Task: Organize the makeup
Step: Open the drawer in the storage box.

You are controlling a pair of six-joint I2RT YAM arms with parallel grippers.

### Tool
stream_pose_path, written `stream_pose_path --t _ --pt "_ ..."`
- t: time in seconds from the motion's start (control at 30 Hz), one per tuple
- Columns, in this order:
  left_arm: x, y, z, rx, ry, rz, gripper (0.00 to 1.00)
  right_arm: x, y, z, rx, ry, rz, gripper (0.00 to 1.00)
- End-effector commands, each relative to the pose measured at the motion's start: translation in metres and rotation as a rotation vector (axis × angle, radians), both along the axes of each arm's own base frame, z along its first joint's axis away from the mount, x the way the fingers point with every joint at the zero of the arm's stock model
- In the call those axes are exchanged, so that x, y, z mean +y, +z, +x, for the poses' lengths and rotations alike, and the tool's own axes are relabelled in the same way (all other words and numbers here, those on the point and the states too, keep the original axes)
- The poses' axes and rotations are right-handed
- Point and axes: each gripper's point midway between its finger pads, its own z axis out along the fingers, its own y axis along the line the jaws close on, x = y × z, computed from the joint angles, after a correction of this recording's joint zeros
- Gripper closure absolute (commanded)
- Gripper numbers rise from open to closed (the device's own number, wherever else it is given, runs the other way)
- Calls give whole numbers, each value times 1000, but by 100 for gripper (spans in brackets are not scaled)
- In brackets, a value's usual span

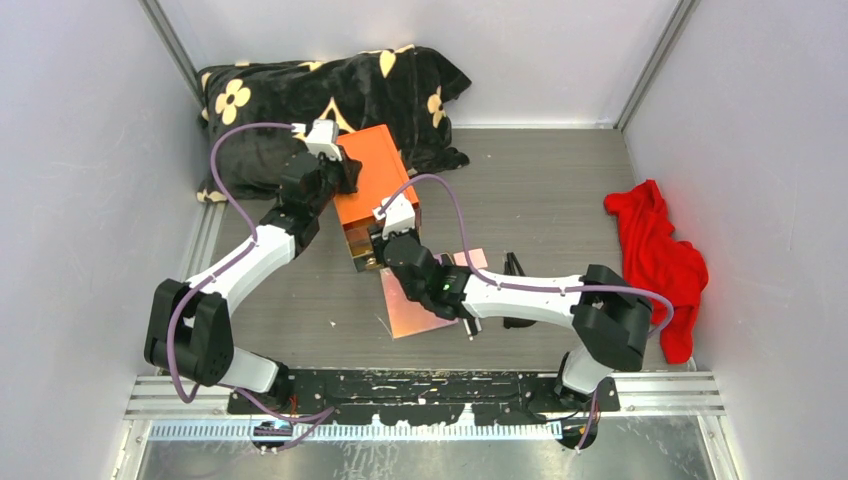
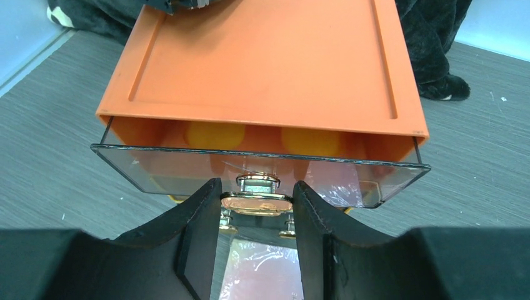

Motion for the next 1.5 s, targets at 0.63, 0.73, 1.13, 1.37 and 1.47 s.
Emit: stream_pose_path --t 0.63,0.73,1.13,1.37,1.47 --pt "25 -118 -17 342 38 134 100 -34 -19 -50 145 116 -28 99" --pt "27 -120 -16 348 42 138 100 -38 -25 -60 162 131 -41 99" --pt "26 -126 -12 365 43 155 100 -62 -41 -102 193 134 -70 99" --pt "27 -131 -11 379 46 168 100 -73 -47 -123 198 130 -89 99" --pt "27 -133 -10 384 45 171 100 -78 -51 -127 197 126 -97 99"
